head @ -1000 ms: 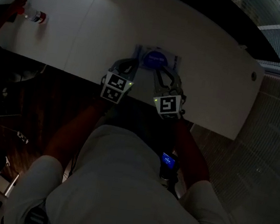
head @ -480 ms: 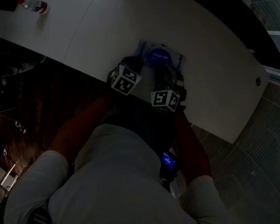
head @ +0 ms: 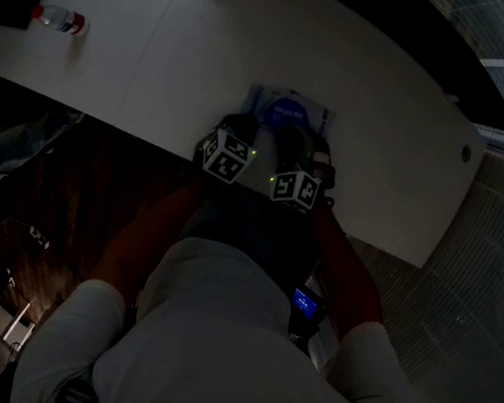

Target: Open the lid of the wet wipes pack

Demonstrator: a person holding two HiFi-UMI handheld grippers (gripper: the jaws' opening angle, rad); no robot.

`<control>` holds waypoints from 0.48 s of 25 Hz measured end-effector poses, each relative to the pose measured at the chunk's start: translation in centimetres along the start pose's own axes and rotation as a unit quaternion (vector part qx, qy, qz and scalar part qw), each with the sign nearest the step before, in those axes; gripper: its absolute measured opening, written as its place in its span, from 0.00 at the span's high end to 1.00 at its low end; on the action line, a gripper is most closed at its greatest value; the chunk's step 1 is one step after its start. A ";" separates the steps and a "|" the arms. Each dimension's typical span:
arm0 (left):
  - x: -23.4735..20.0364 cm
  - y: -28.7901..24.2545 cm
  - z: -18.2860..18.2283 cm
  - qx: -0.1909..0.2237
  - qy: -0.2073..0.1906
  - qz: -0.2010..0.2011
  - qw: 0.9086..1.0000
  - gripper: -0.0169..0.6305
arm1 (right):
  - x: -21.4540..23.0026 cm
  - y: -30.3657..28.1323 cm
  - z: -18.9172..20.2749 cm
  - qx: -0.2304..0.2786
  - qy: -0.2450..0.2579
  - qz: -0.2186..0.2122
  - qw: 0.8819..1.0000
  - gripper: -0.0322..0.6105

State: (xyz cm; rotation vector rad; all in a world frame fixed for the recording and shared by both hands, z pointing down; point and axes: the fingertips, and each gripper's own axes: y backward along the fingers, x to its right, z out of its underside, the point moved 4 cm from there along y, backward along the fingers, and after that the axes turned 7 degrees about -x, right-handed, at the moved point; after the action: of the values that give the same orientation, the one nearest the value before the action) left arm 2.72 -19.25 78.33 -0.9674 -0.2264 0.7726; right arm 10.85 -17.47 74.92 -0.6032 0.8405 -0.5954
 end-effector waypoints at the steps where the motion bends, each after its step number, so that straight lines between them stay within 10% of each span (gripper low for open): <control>1: 0.2 -0.1 0.1 0.000 -0.003 0.001 1.000 0.97 | 0.0 0.1 0.1 0.000 -0.003 0.001 1.000 0.70; 12: 0.3 0.0 0.3 -0.008 -0.017 0.011 1.000 0.97 | 4.0 2.4 -3.0 0.046 -0.050 0.048 0.997 0.71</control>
State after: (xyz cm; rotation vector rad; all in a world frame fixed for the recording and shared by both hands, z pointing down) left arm 2.78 -18.82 78.48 -0.9743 -0.2535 0.8089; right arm 11.07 -19.33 69.68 -0.5009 0.7406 -0.5094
